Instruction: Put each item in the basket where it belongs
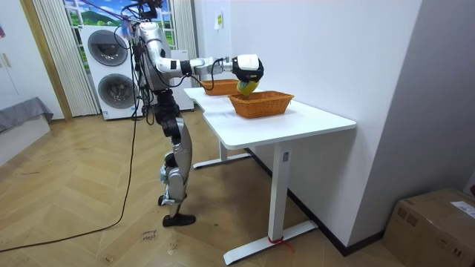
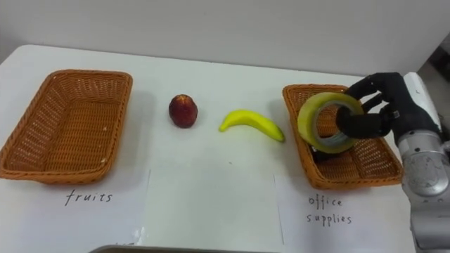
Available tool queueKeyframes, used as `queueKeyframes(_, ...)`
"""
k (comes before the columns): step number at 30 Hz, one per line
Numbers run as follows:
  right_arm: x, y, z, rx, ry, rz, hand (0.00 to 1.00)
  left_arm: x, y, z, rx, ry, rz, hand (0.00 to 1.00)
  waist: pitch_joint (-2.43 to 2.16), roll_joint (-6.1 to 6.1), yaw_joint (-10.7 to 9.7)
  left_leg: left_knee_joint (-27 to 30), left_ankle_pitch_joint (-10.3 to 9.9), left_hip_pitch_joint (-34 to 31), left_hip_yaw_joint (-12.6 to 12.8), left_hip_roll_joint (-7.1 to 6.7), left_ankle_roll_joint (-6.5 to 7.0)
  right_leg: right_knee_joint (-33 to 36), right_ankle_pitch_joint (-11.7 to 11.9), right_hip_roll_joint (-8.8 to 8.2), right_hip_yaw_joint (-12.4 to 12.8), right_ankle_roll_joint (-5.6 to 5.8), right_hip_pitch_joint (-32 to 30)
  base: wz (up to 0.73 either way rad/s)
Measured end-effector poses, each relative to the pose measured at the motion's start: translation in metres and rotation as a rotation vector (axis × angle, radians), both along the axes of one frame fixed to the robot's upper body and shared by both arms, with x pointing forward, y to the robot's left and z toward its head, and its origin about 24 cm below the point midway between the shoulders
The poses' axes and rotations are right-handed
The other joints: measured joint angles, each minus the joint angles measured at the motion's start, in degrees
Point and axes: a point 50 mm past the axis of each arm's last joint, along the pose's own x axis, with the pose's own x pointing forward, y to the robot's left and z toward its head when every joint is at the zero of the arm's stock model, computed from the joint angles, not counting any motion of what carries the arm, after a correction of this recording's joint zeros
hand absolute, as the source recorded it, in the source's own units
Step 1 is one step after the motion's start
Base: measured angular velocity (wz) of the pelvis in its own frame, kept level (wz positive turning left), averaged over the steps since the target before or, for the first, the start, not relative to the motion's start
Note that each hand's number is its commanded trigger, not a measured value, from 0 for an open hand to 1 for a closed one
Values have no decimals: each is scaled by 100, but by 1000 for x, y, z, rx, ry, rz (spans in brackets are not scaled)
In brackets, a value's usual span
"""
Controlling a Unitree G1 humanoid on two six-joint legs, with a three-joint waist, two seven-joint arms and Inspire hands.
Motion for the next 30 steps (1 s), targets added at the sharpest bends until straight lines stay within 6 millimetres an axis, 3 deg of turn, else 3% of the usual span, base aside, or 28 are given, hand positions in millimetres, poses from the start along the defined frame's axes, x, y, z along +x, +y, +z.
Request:
queueKeyframes(13,2,0,1,27,-13,3,100,0,0,0,-6,-7,17,0,2,21,-19,11,1,-59,-4,9,-1,12,5,-3,-25,-7,-33,0)
queueKeyframes(19,-1,-7,-12,14,50,-30,100,-1,1,0,-4,2,19,0,22,48,-8,-12,0,-34,-3,9,-1,-11,5,0,-10,-7,-41,0)
queueKeyframes(20,-3,-9,-16,5,71,-40,88,-3,1,-1,-5,9,21,0,25,54,-1,-17,0,-20,-4,9,-1,-10,5,0,-9,-7,-34,0)
queueKeyframes(21,-3,-11,-19,4,84,-47,57,-4,1,-2,-6,17,23,0,32,67,-3,-21,0,-18,-5,8,-1,-10,5,0,-10,-7,-36,0)
queueKeyframes(22,-4,-11,-20,2,89,-49,0,-5,1,-2,-6,18,24,0,37,73,-5,-22,0,-19,-5,7,-1,-10,5,0,-10,-7,-38,0)
queueKeyframes(30,-5,-13,-22,-28,98,-64,0,-5,1,-3,-1,22,27,0,20,76,-15,-18,1,-3,-9,5,-2,-12,4,-2,-7,-6,-28,0)
